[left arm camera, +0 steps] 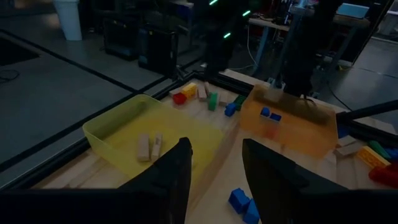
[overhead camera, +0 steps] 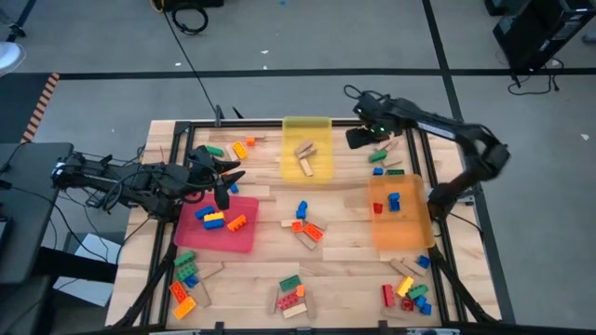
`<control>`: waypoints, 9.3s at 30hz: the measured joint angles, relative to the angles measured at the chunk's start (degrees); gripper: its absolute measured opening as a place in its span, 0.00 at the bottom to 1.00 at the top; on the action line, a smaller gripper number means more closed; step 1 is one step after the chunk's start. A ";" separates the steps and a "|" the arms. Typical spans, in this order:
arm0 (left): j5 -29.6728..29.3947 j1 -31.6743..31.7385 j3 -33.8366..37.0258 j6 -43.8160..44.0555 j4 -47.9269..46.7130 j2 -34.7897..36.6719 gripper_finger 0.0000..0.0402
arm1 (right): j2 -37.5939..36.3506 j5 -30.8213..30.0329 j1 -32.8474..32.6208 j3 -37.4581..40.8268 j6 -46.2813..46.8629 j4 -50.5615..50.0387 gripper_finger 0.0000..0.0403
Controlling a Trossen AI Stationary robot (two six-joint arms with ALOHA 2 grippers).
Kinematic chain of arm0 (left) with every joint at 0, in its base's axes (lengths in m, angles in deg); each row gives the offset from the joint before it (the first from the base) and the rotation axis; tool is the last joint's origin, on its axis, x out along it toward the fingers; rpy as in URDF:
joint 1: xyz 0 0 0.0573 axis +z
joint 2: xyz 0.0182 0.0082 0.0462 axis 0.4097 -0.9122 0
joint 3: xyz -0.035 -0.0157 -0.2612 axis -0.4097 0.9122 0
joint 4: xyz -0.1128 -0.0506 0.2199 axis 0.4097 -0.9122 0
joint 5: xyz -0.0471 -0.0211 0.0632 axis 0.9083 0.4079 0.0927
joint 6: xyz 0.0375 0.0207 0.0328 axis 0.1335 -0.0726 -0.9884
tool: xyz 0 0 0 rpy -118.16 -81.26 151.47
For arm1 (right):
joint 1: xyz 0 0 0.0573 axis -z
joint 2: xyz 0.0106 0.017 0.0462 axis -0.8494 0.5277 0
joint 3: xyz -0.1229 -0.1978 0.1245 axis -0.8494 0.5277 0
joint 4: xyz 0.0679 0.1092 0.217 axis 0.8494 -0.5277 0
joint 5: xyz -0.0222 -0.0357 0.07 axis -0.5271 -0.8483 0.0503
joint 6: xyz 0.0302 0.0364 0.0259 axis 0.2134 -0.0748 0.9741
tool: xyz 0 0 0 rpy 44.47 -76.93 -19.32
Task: Sort blocks by size
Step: Put the 1 stud blue game piece into the orange bin, then put the wooden block into the yellow bin
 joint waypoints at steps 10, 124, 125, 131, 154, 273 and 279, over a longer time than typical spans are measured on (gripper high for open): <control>0.67 0.02 0.00 -0.20 -0.02 0.00 0.38 | -17.26 -5.72 -21.34 -0.04 25.26 -21.28 0.39; 35.22 -28.79 -68.22 88.00 -46.25 -89.72 0.60 | -24.61 2.00 -71.52 30.67 53.24 7.42 0.60; 35.17 -28.80 -68.22 88.00 -46.29 -89.72 0.61 | -24.61 2.00 -71.52 30.67 53.28 7.45 0.60; 33.51 -28.91 -68.22 87.93 -46.40 -90.03 0.61 | -24.61 1.29 -71.52 30.67 53.68 7.47 0.60; 36.54 -28.90 -72.30 81.84 -52.87 -93.17 0.30 | -24.61 0.24 -71.52 30.67 53.01 7.62 0.60; 35.93 30.89 -85.10 -9.35 -51.76 -86.08 0.56 | -24.72 -25.98 -70.93 5.81 30.02 0.72 0.51; 23.43 18.98 -85.18 1.28 -51.49 -82.86 0.56 | -24.72 -24.24 -70.97 5.81 24.52 0.67 0.51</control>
